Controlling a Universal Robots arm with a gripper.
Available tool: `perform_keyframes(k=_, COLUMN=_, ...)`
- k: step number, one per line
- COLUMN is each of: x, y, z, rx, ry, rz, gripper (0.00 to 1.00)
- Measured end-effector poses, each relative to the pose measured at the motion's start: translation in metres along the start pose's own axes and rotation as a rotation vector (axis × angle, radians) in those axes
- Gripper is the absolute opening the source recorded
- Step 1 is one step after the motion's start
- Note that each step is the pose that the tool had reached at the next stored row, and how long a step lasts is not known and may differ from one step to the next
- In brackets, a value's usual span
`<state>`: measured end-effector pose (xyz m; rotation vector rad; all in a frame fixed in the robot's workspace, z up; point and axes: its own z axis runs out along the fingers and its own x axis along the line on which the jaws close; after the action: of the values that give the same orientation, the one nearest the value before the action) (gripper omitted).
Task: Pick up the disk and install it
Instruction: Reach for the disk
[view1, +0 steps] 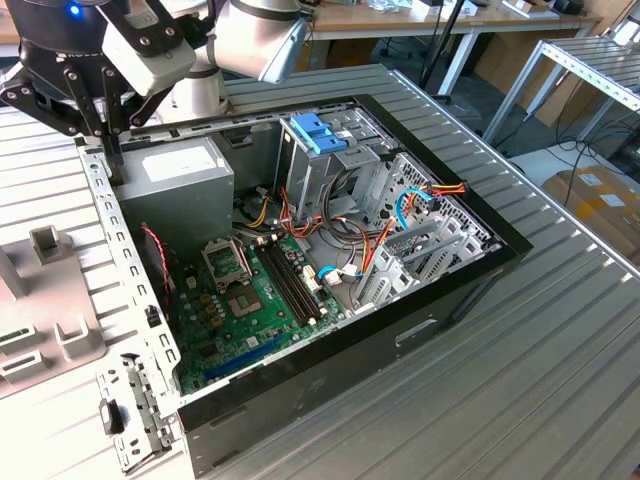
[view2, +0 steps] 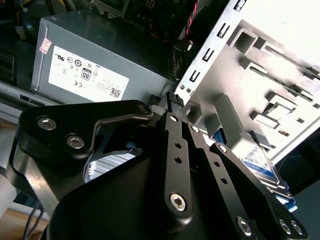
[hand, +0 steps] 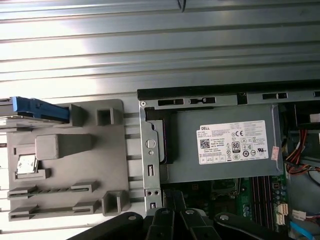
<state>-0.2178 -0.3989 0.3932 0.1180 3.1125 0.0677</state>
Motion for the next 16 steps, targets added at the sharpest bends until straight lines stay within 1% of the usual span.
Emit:
perform_keyframes(k=6, x=0.0044, y=-0.0003, z=-0.0001, rx=0.0, ry=0.0, rz=0.0, gripper=0.11)
perform_keyframes(k=11, x=0.0096, y=-0.0007, z=-0.0003, rx=0.0, ry=0.0, rz=0.0, gripper=0.11)
perform_keyframes(k=16, x=0.0121, y=-0.0009, z=-0.0004, rx=0.0, ry=0.0, rz=0.0, gripper=0.11)
